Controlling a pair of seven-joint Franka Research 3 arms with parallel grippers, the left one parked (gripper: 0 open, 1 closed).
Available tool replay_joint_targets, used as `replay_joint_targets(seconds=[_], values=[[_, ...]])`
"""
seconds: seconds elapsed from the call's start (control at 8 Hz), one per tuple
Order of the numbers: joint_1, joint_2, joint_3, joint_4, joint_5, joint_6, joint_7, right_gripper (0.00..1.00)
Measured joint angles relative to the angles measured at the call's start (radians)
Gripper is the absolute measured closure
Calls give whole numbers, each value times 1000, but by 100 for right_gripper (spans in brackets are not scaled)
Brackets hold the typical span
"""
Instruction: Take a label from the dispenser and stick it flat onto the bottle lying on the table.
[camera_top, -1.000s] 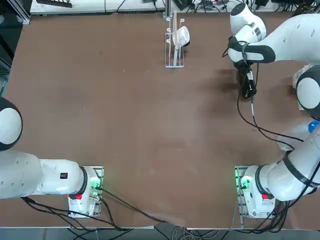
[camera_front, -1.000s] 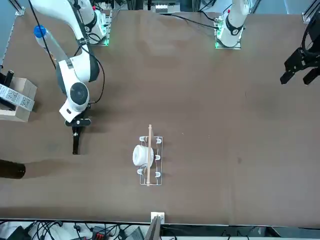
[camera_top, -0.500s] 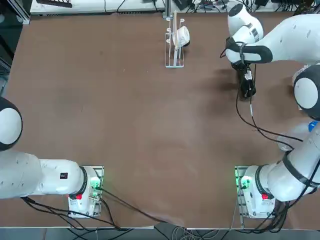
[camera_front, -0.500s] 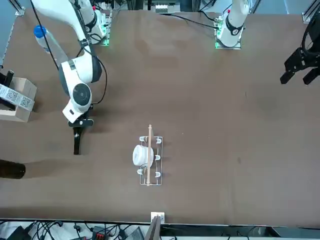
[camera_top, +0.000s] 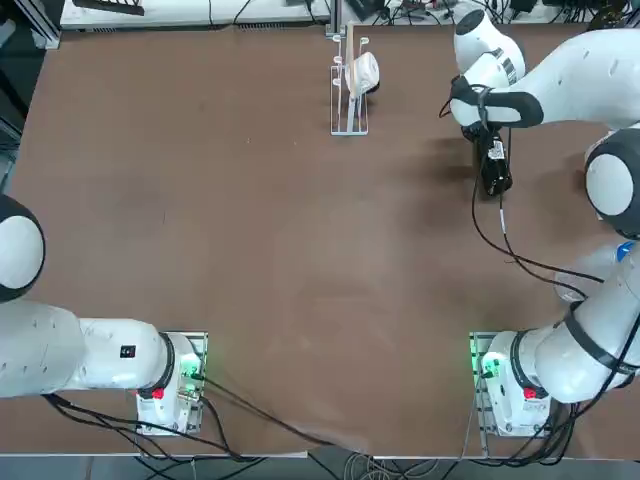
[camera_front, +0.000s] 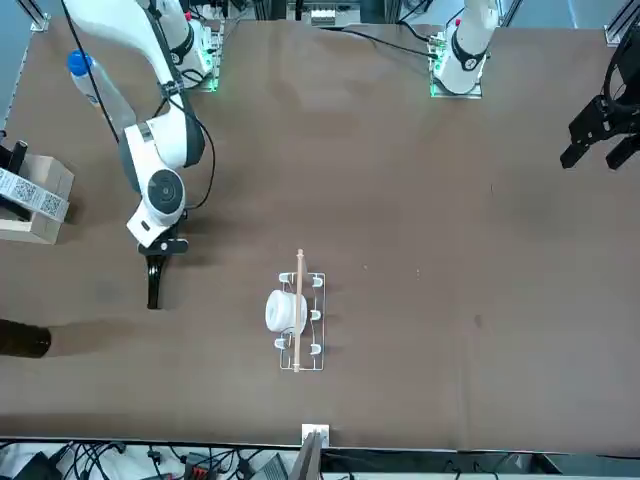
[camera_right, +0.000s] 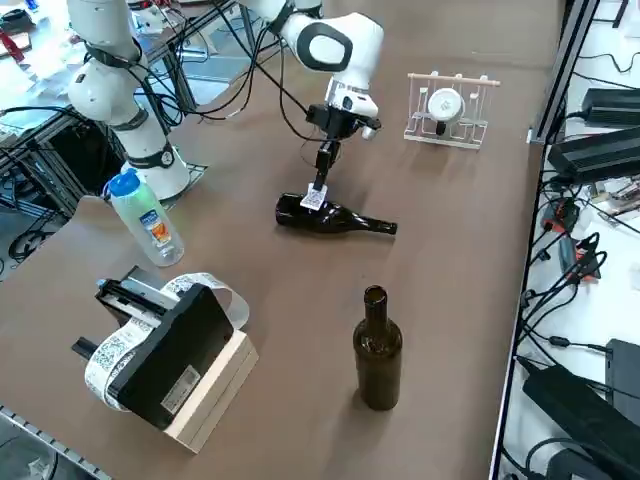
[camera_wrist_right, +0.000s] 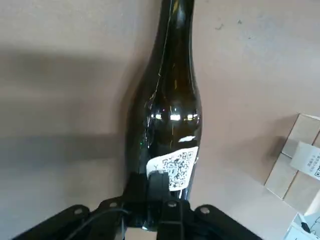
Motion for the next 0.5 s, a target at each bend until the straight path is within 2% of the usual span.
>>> replay_joint_targets(seconds=[0.5], values=[[-2, 2, -1, 11, 28, 0, 10, 99]])
